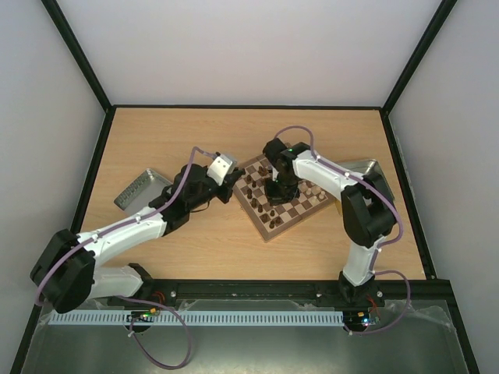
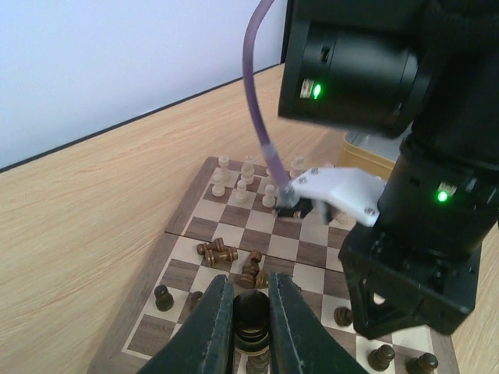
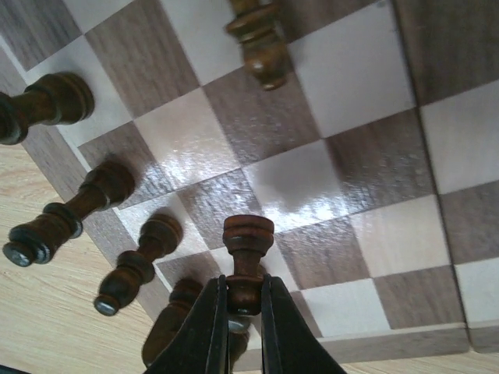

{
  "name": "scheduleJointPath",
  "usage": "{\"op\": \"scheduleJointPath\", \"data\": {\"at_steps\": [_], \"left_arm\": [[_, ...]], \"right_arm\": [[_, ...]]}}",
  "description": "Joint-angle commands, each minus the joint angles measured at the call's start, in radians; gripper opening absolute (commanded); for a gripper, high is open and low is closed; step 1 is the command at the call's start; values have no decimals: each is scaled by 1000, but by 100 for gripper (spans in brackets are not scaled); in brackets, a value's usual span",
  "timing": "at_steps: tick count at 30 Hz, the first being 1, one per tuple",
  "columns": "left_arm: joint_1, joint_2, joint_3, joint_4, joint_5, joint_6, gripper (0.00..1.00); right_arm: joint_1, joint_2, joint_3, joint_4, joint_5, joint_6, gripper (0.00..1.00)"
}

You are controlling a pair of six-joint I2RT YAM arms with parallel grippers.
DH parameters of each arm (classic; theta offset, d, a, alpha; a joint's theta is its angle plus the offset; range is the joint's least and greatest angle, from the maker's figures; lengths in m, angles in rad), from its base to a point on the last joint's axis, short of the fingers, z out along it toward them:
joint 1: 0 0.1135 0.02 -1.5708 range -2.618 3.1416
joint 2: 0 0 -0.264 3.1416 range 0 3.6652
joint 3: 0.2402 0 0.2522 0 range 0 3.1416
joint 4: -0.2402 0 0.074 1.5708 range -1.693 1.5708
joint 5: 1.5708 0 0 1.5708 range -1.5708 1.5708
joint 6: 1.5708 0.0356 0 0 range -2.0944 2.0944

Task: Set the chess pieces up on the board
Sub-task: Place the chess piece on the chessboard.

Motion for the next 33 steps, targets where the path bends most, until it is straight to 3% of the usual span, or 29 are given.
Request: {"op": "scheduleJointPath", "data": {"at_steps": [1, 13, 25, 33], "left_arm": [[-2, -36, -12, 32, -24, -6, 3], [-2, -35, -14, 42, 5, -6, 4], [-2, -19, -8, 46, 16, -7, 4], [-2, -11, -5, 49, 25, -10, 4]], "right_arm": [[34, 40, 59, -73, 46, -13, 2], [55, 92, 85, -79, 47, -18, 6], [57, 82, 94, -67, 42, -27, 19], [61, 80, 105, -53, 69, -37, 19]]}}
